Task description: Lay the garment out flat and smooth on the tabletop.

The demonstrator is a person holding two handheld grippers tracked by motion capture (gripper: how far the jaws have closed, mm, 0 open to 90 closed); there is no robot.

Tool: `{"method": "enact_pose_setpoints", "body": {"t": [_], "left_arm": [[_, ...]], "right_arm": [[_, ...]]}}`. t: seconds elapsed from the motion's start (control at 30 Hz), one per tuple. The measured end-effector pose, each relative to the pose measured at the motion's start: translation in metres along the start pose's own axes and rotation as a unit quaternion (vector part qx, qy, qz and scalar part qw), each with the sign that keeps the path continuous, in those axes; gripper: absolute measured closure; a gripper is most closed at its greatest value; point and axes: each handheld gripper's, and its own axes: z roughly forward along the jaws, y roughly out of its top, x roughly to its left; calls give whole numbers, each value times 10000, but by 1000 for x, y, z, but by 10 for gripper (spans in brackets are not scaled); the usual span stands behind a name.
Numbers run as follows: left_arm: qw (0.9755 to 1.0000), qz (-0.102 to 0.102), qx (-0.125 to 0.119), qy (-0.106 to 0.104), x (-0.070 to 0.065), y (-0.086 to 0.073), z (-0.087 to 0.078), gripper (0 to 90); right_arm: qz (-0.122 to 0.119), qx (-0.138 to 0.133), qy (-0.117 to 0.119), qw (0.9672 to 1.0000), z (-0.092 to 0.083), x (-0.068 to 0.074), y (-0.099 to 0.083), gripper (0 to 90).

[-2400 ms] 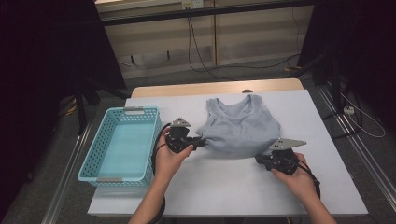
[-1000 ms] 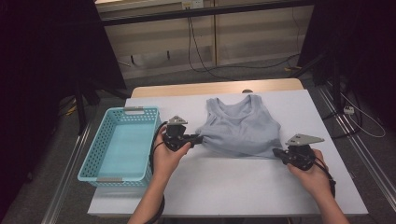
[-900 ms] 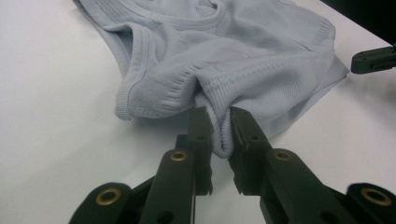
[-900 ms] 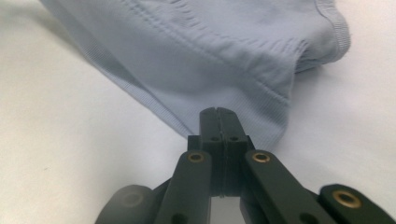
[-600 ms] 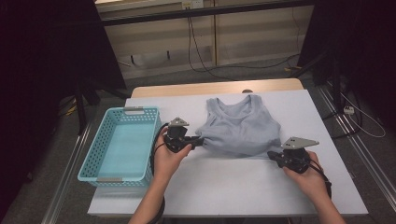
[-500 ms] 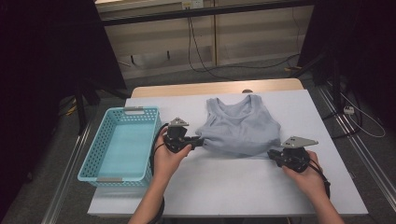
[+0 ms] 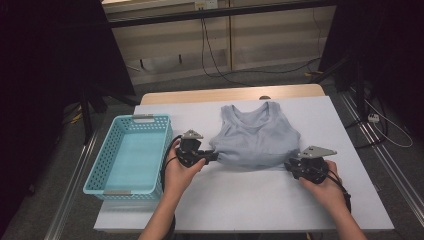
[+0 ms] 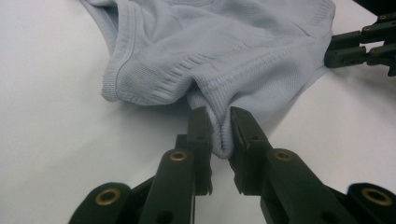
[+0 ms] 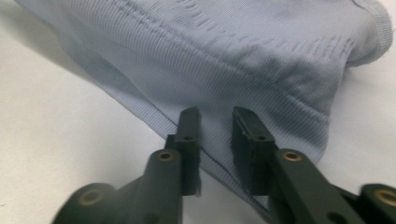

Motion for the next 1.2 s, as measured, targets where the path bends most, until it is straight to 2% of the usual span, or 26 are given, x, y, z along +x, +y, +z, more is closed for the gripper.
{"method": "enact_pose_setpoints", "body": {"t": [0.03,0.07,0.13,0.3,0.47,0.63,0.73,0.83,0.97,1.2], "left_arm": [[10000,-3,17,-7,0,0,0,792],[10000,12,28,-9,0,0,0,792],[10000,24,41,-16,-1,1,0,792],[10000,-31,45,-37,0,1,0,792],[10000,-14,69,-45,0,1,-1,792],[9998,-123,69,-155,-1,-1,-3,791],[9995,-130,173,-235,-4,-3,-2,786],[9991,-173,258,-293,-4,-6,-1,780],[9982,-95,458,-363,-10,-11,2,769],[9966,-144,705,-408,-12,-24,13,769]], "right_arm": [[-100,32,-56,9999,0,0,1,833],[-197,68,-116,9997,0,1,2,861],[-211,101,-103,9997,1,1,3,880],[49,54,1,10000,0,-3,2,889],[155,35,98,9998,-4,-5,2,892],[488,-145,339,9981,-21,-10,-1,893],[482,-271,337,9979,-33,-11,1,897],[480,-238,327,9980,-39,-10,-1,897],[430,-219,282,9984,-50,-13,-8,898],[615,-343,297,9971,-47,-20,-18,896]]}}
